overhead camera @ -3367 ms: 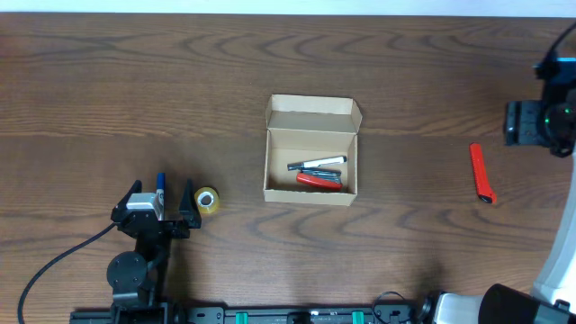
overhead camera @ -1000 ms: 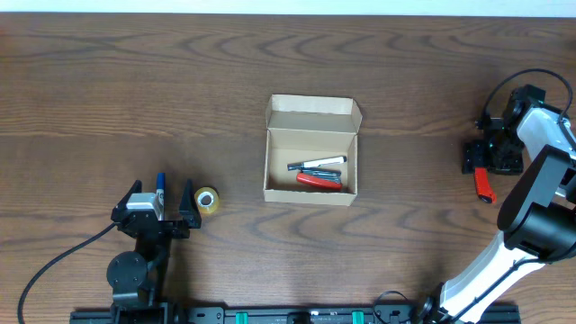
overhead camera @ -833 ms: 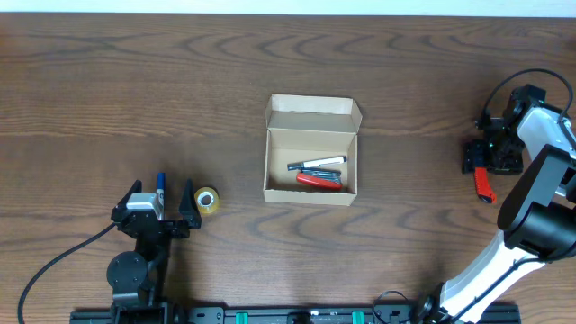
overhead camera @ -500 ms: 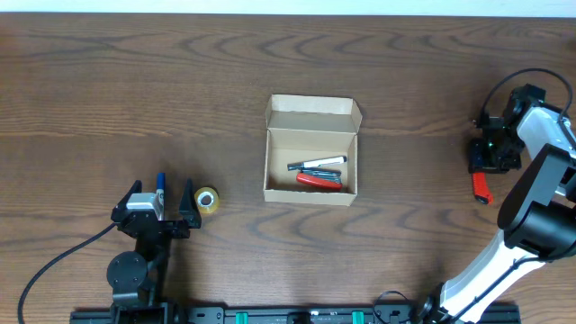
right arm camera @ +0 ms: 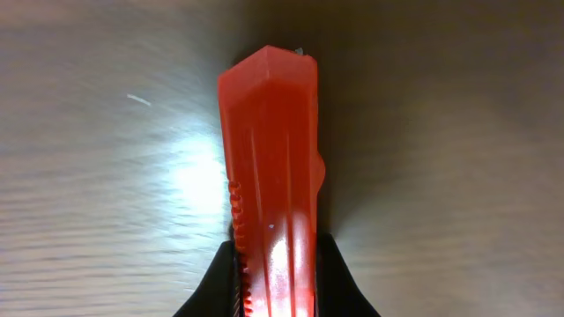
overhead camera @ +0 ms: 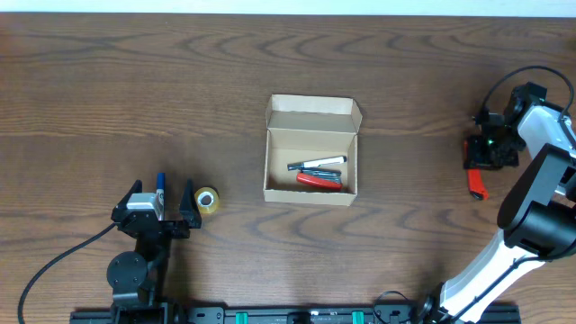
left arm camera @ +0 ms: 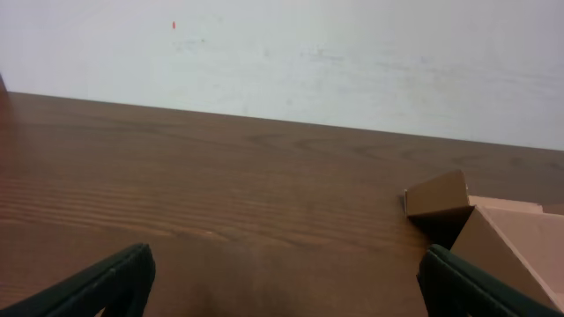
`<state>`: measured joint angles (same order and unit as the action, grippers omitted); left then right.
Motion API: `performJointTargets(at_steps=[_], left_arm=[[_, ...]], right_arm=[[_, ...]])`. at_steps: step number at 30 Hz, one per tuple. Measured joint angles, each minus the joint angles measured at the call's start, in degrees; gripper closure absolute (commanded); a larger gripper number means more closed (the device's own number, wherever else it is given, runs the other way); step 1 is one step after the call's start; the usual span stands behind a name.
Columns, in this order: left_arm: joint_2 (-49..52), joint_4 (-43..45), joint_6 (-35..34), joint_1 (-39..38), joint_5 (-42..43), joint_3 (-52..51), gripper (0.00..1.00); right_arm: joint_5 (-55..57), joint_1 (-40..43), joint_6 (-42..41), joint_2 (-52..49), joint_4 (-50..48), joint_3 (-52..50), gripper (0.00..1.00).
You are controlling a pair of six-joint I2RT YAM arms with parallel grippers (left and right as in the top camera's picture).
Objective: Pack container
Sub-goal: 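Carry the red cutter into the box and release it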
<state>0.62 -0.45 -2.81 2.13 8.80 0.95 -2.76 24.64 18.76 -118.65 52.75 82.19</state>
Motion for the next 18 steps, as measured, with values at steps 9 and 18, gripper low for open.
performJointTargets(at_steps=[9,18], left_arm=[[0.0,0.0,0.0,0.0,0.0,0.0,0.05],[0.0,0.1,0.0,0.0,1.0,0.0,0.05]], right_arm=[[-18.9,-6.8,-1.2,14.3,-0.5,12.4,0.99],[-34.0,-27.4,5.6,29.2,0.9,20.3,0.99]])
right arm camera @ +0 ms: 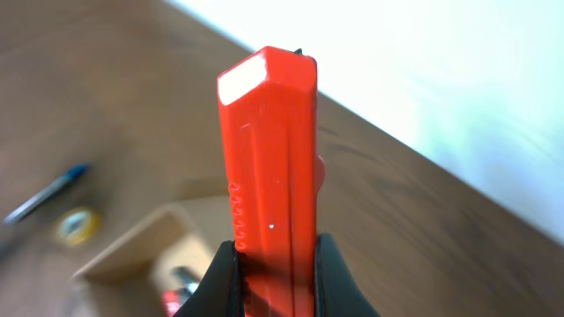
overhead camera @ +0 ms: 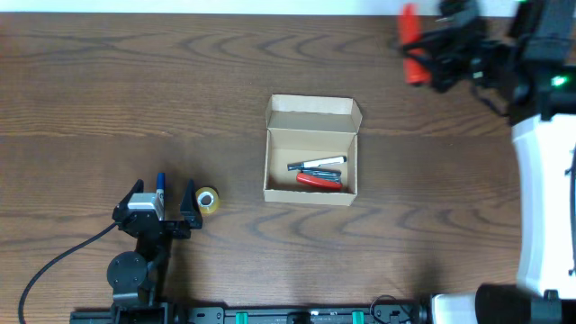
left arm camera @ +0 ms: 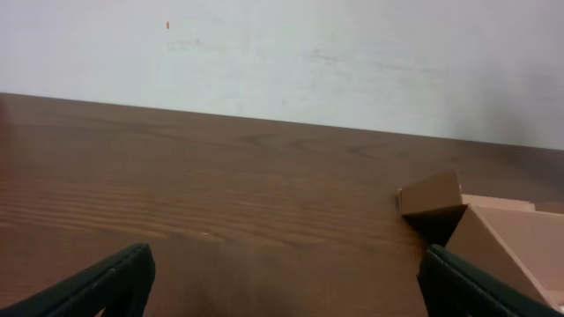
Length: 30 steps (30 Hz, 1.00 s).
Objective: Pack container
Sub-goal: 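Carry the red cutter into the box and release it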
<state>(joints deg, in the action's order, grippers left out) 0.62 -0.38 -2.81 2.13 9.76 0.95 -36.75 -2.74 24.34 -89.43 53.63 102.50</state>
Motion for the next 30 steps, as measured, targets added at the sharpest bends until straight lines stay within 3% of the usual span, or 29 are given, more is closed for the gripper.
performJointTargets(at_steps=[6,12,20,30], left_arm=[[0.0,0.0,0.0,0.0,0.3,0.0,0.05],[0.0,0.0,0.0,0.0,0.3,0.0,0.05],[0.0,0.0,0.0,0.0,0.3,0.0,0.05],[0.0,0.0,0.0,0.0,0.3,0.0,0.05]], right_arm=[[9.4,-14.3,5.8,-1.7,4.3,0.0,0.99],[19.6,-22.6,13.7,-6.1,8.8,0.0,0.99],[22.6,-25.7,19.5,-16.4,12.0,0.0,0.99],[23.3,-26.4,19.4,-28.6,12.4,-0.4,0.99]])
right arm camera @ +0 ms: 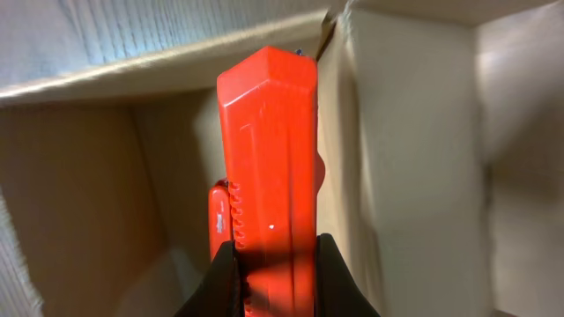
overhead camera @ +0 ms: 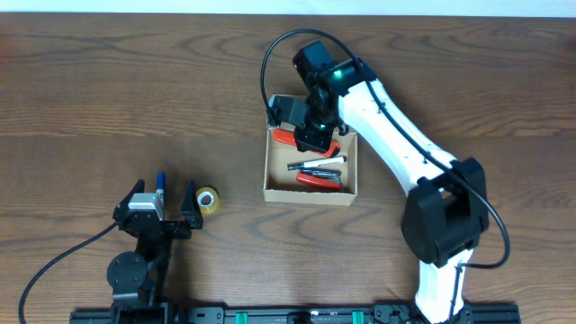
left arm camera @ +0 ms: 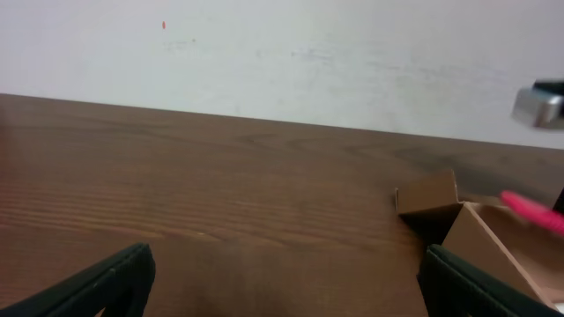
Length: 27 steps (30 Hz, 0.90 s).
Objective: Pack container
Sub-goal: 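Carry the red cutter into the box and release it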
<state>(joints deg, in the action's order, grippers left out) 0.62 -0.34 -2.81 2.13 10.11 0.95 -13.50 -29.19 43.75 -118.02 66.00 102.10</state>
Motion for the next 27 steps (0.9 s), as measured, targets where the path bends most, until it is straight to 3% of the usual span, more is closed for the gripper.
performJointTargets(at_steps=[6,15,27], left_arm=[[0.0,0.0,0.0,0.0,0.0,0.0,0.05],[0.0,0.0,0.0,0.0,0.0,0.0,0.05],[0.0,0.0,0.0,0.0,0.2,0.0,0.04]], right_arm=[[-1.2,0.0,0.7,-0.5,0.6,-1.3,0.99],[-2.3,0.0,8.3,-0.5,3.6,-5.1,0.99],[-0.4,0.0,15.9,-0.5,0.3,-5.2,0.99]])
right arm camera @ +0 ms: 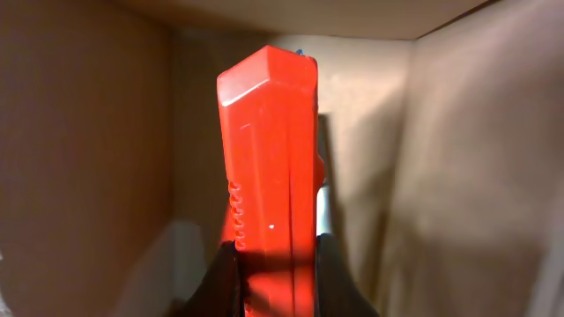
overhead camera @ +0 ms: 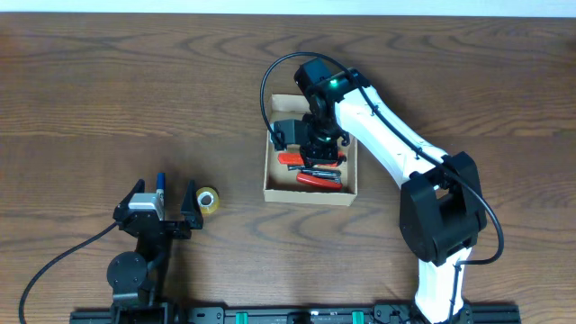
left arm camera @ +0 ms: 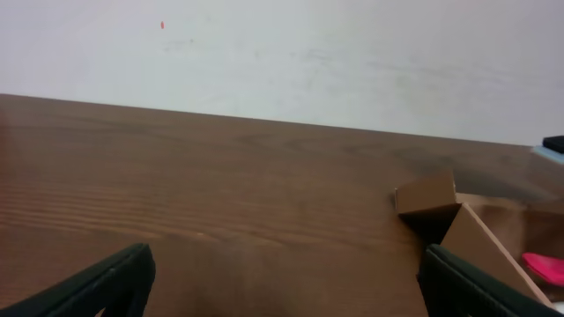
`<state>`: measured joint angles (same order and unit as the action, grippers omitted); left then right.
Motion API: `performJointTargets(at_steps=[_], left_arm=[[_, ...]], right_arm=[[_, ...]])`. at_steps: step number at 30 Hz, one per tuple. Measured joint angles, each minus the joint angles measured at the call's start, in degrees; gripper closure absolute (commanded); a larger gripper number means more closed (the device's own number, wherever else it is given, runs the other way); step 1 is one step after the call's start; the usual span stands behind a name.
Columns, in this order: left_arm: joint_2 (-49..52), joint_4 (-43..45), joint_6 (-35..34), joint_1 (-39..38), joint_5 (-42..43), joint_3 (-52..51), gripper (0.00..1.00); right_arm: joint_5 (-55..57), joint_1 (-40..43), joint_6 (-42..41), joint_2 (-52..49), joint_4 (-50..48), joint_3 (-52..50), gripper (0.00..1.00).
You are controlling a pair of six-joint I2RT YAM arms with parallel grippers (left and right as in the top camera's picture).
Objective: Pack container
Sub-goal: 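Carry the red cutter into the box and release it, then withdraw the right arm and move the left gripper toward the blue marker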
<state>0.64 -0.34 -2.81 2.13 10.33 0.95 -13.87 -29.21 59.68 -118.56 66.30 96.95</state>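
An open cardboard box [overhead camera: 310, 193] stands mid-table with a marker and a red tool [overhead camera: 320, 178] lying inside. My right gripper [overhead camera: 312, 148] is down in the box, shut on a red utility knife [right arm camera: 269, 158] whose tip points at the box's inner corner. The knife's red end [overhead camera: 290, 160] shows near the box's left wall. My left gripper [overhead camera: 162, 205] rests open at the front left with nothing between its fingers [left arm camera: 97, 283]. Next to it lie a yellow tape roll [overhead camera: 207, 200] and a blue pen [overhead camera: 161, 183].
The right arm [overhead camera: 396, 135] reaches across the table from the front right to the box. A box flap [left arm camera: 429, 195] and a bit of red [left arm camera: 542, 262] show at the right of the left wrist view. A pale wall stands behind the table.
My right gripper has gone lower and deeper into the box with the red knife, from its back left corner toward the middle. The left gripper, tape and pen have not moved.
My right gripper was shut on the red knife on the table at the far right. Then it held the knife high near the back edge. Then it was over the box's back left corner, and now inside the box. The left arm stayed still.
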Motion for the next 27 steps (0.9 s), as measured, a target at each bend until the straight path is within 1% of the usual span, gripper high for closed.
performJointTargets(at_steps=[6,13,14,15,16,17,19,21,22,27], left_arm=[[0.0,0.0,0.0,0.0,0.0,0.0,0.05],[0.0,0.0,0.0,0.0,0.0,0.0,0.05],[0.0,0.0,0.0,0.0,0.0,0.0,0.05],[0.0,0.0,0.0,0.0,0.0,0.0,0.05],[0.0,0.0,0.0,0.0,0.0,0.0,0.05],[0.0,0.0,0.0,0.0,0.0,0.0,0.04],[0.0,0.0,0.0,0.0,0.0,0.0,0.05],[0.0,0.0,0.0,0.0,0.0,0.0,0.05],[0.0,0.0,0.0,0.0,0.0,0.0,0.05],[0.0,0.0,0.1,0.0,0.0,0.0,0.05]], right_arm=[[0.5,0.0,0.7,-0.9,-0.1,0.0,0.99],[0.7,0.0,0.8,-4.7,-0.2,-0.2,0.99],[0.7,0.0,0.8,-4.8,-0.2,-0.3,0.96],[0.7,0.0,0.8,-4.8,-0.2,-0.3,0.84],[0.7,0.0,0.6,-4.8,-0.2,-0.3,0.75],[0.7,0.0,0.3,-4.8,-0.3,-0.3,0.70],[0.8,0.0,0.1,-4.8,-0.6,-0.3,0.65],[0.8,0.0,-0.4,-4.8,-0.9,-0.3,0.53],[0.8,0.0,-0.6,-4.8,-0.9,-0.3,0.51],[0.9,0.0,-0.8,-4.8,-0.9,-0.3,0.52]])
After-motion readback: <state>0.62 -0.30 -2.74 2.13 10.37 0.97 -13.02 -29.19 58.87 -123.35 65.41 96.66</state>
